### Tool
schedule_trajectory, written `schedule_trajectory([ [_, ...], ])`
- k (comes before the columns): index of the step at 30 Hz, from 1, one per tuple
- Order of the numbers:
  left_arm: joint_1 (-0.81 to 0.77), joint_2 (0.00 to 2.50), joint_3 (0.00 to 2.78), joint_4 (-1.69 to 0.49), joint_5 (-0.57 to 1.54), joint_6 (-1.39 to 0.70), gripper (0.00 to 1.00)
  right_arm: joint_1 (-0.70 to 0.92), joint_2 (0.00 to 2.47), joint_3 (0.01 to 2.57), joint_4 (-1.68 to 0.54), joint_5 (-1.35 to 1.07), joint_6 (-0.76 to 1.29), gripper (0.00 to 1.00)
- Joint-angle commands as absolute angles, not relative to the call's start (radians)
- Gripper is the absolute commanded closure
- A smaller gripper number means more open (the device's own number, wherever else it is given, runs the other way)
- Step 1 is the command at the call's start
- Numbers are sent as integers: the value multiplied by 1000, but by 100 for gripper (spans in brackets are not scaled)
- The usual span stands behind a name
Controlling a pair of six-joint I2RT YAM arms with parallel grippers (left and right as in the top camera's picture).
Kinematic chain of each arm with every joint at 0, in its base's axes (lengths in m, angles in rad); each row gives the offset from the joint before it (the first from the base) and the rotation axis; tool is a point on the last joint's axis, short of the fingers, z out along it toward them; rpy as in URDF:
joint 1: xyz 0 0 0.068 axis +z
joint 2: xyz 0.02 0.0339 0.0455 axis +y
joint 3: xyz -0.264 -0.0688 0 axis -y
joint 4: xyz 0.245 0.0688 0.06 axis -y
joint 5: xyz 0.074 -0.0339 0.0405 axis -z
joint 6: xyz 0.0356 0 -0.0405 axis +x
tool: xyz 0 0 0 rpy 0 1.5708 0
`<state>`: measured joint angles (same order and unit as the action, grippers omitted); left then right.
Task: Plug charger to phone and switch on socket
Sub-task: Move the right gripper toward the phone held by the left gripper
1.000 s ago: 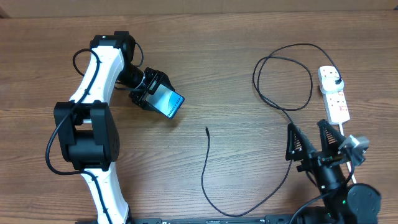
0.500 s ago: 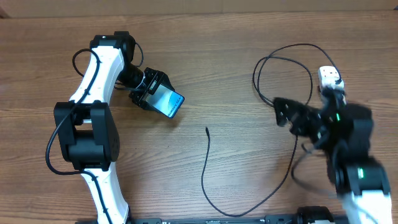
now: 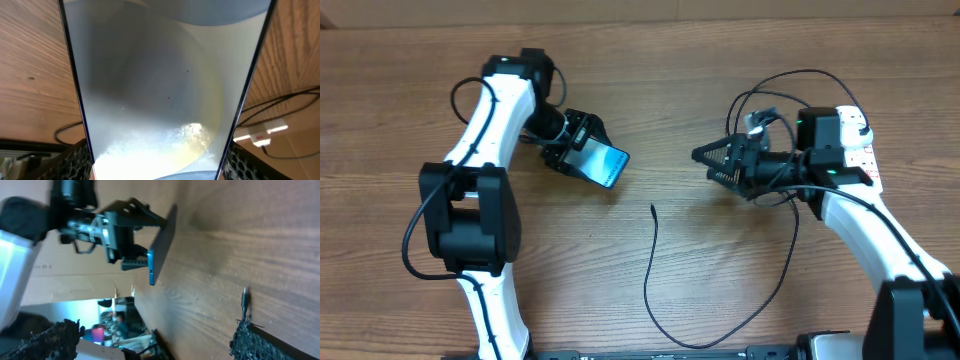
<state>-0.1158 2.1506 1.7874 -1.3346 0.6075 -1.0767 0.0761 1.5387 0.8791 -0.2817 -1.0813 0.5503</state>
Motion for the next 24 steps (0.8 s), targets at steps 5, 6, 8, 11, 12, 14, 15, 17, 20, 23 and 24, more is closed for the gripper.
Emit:
schedule_trajectory([
  [5, -216, 2105, 1815, -1259, 595, -1311, 96, 181, 1553, 899, -275, -825, 741, 0],
  [6, -231, 2105, 1815, -1244, 595, -1340, 96, 199, 1553, 899, -273, -795, 741, 0],
  [8, -263, 2105, 1815, -1221, 595, -1390, 96, 238, 1553, 899, -269, -722, 794, 0],
  [11, -295, 2105, 1815, -1193, 596, -1443, 96, 269, 1553, 899, -265, -670, 884, 0],
  [12, -311, 2105, 1815, -1184, 602, -1485, 96, 279, 1553, 899, -255, -670, 888, 0],
  [14, -333, 2105, 1815, -1161, 628, -1514, 96, 290, 1553, 899, -245, -664, 888, 0],
  [15, -339, 2105, 1815, -1154, 636, -1517, 96, 292, 1553, 899, -245, -657, 887, 0],
  [17, -358, 2105, 1815, -1142, 659, -1520, 96, 294, 1553, 899, -249, -648, 887, 0],
  [20, -383, 2105, 1815, -1140, 662, -1548, 96, 294, 1553, 899, -249, -648, 888, 2],
  [23, -405, 2105, 1815, -1139, 663, -1579, 96, 294, 1553, 899, -249, -648, 887, 10],
  [24, -413, 2105, 1815, -1139, 663, -1590, 96, 294, 1553, 899, -249, -647, 887, 12],
])
